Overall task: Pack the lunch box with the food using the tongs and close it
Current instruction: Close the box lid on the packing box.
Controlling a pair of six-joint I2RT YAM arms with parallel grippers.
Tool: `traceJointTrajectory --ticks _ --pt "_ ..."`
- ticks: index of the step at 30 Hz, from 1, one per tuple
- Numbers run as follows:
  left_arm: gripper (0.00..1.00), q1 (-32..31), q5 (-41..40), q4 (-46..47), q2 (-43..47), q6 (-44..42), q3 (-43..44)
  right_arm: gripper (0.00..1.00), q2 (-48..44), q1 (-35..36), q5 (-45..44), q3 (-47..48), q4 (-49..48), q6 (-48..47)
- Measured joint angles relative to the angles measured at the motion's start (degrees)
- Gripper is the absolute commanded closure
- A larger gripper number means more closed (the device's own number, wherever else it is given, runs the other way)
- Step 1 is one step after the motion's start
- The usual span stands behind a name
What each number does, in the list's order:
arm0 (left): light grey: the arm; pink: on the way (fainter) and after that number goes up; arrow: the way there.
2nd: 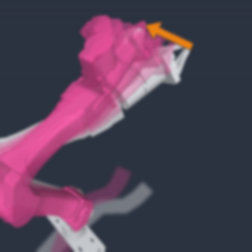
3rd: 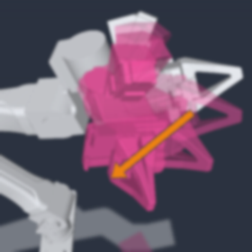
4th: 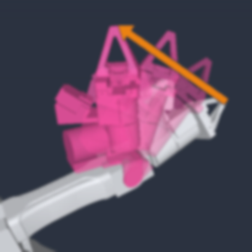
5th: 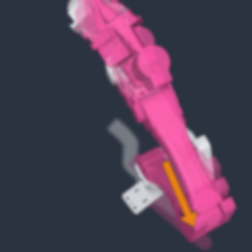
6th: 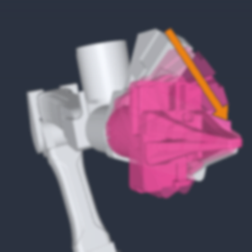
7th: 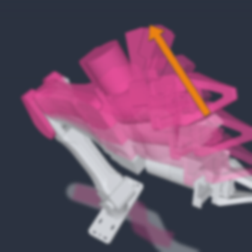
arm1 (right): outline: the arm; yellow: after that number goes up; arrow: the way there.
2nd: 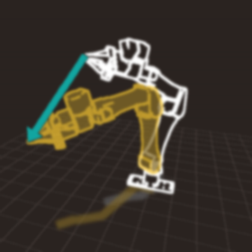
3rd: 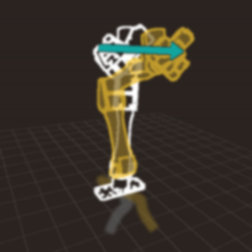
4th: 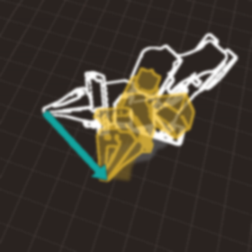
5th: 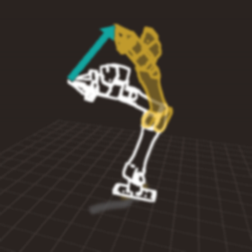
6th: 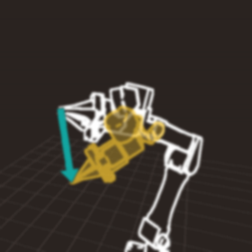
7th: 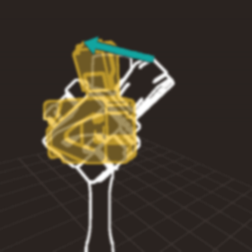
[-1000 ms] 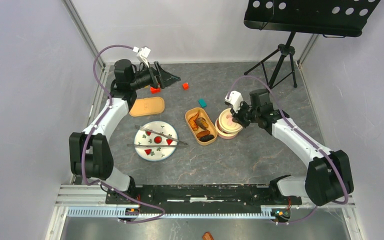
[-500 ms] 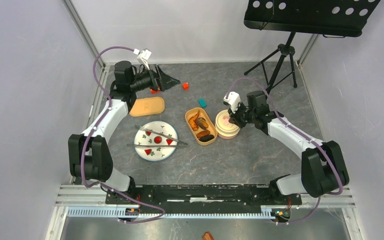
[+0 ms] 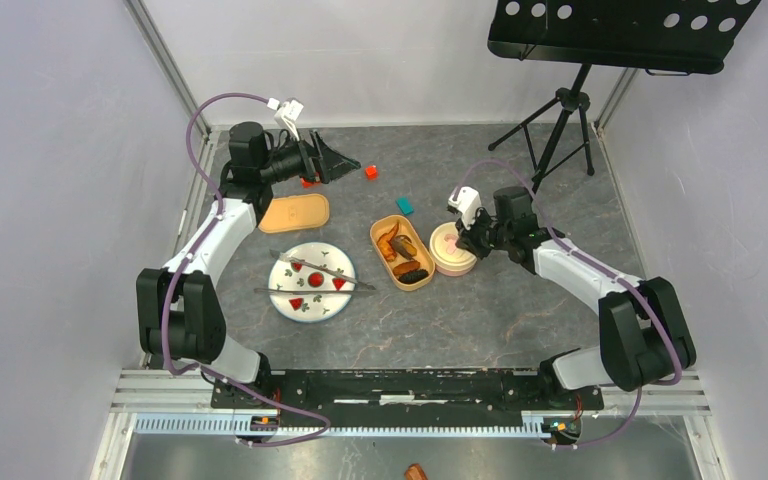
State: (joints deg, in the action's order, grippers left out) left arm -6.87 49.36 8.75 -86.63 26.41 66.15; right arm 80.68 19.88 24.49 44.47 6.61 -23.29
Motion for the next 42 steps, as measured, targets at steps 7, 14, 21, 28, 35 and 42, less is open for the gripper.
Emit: traceJointTrajectory --ticks 7,14,21,28,35,42 --pt "0.00 0.0 0.0 -0.2 0.0 -0.2 0.0 0.69 2.1 -1.1 1.2 1.0 -1.1 0.2" --pt "0.00 0.0 0.1 -0.4 0.0 -0.2 0.0 0.53 2.3 -2.2 2.7 1.6 -0.3 1.1" --pt "0.00 0.0 0.1 -0.5 0.0 -0.2 0.0 0.51 2.3 -2.7 3.5 4.7 3.9 2.3" --pt "0.00 0.0 0.2 -0.5 0.0 -0.2 0.0 0.51 2.3 -2.8 3.7 7.1 4.3 2.8" --pt "0.00 0.0 0.2 -0.6 0.0 -0.2 0.1 0.51 5.6 -3.9 2.9 9.6 5.0 2.9" --pt "0.00 0.0 0.2 -1.4 0.0 -0.7 0.1 0.47 9.1 -5.4 1.9 11.4 5.6 2.9"
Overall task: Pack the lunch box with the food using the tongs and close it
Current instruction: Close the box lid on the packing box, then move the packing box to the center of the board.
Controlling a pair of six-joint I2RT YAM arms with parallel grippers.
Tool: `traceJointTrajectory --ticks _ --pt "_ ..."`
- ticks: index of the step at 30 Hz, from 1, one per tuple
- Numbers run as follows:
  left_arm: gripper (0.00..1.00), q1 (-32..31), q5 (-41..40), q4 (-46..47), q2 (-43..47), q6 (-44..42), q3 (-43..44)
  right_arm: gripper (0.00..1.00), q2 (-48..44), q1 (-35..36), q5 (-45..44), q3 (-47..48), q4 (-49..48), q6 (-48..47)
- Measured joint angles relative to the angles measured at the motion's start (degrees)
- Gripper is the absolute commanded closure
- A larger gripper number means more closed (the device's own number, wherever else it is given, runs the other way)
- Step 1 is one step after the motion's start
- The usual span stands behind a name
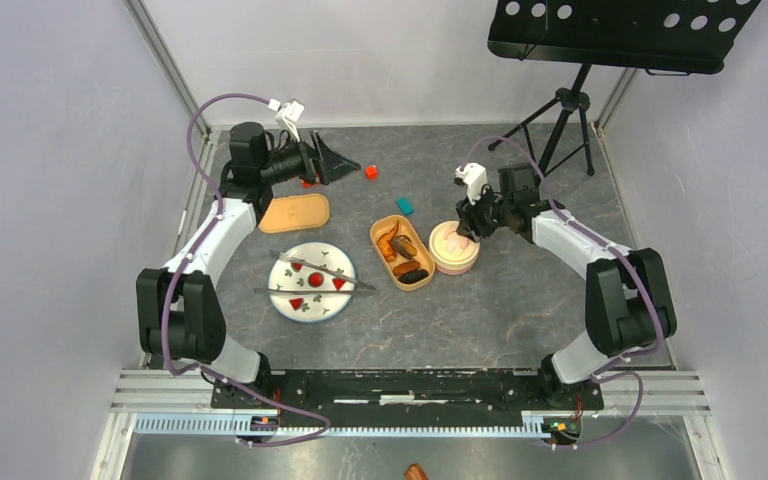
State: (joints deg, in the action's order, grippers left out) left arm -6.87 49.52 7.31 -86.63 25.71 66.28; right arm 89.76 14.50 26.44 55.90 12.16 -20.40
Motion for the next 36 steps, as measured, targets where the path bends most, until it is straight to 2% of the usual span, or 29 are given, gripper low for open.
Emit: traceJointTrajectory --ticks 4,6,16,24,29,36 --pt "0.00 0.0 0.0 -0.9 0.0 -0.3 0.2 0.32 1.1 0.0 0.0 1.7 2.1 -0.6" --pt "0.00 0.0 0.0 -1.7 0.0 -1.0 0.4 0.28 0.8 0.0 0.5 2.1 2.7 -1.4" --pt "0.00 0.1 -0.2 -5.1 0.0 -4.7 0.5 0.30 -8.7 0.8 2.1 1.5 6.1 -9.6" --pt "0.00 1.1 -1.9 -10.4 -0.5 -10.4 2.2 0.25 -13.5 10.4 -1.5 -6.8 7.3 -18.8" --pt "0.00 1.8 -4.9 -18.9 -3.2 -20.2 7.1 0.24 -13.4 13.5 -8.0 -12.1 5.1 -21.9" --pt "0.05 4.2 -12.6 -36.2 -14.0 -39.6 22.4 0.24 -10.8 15.5 -16.6 -14.2 -2.0 -24.6"
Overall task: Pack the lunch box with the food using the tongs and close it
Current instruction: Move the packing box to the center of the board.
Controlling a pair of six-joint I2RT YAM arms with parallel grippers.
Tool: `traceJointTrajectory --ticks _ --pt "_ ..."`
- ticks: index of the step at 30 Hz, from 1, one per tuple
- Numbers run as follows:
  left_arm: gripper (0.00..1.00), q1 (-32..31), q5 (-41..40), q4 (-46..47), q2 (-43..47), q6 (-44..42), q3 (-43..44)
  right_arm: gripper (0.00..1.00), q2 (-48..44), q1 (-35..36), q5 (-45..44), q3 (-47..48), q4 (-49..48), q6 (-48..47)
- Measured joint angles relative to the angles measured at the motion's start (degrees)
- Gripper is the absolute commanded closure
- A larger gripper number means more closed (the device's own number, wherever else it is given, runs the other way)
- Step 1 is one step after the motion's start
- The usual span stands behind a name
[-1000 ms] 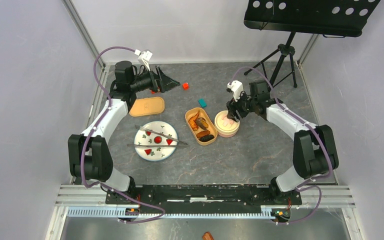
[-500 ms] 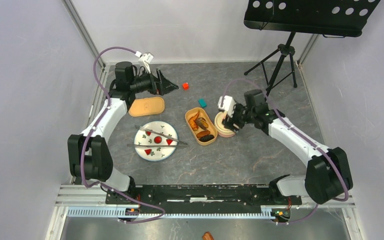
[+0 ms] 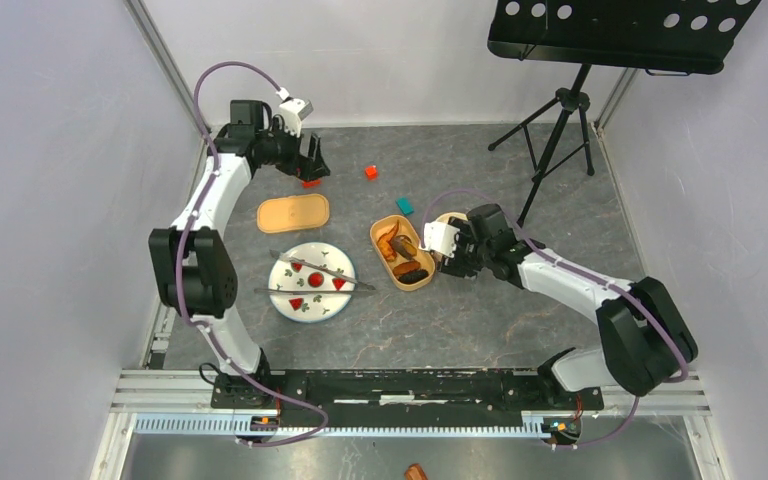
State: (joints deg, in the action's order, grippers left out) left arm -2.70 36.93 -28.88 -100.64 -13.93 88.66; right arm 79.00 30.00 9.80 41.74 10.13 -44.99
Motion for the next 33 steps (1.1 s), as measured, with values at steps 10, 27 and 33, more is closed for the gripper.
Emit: traceJointTrajectory --ticks 10,27,33 --pt "0.29 4.4 -11.2 -13.4 -13.9 -17.2 11.5 0.26 8.2 -2.2 -6.8 4.8 -6.0 0.2" --pt "0.53 12.7 -12.1 -24.8 -31.1 -34.1 24.1 0.23 12.5 -10.0 8.9 18.9 9.4 4.7" --pt "0.67 12.5 -10.3 -25.9 -33.5 -36.1 24.7 0.23 10.6 -10.0 14.2 24.3 12.0 8.3"
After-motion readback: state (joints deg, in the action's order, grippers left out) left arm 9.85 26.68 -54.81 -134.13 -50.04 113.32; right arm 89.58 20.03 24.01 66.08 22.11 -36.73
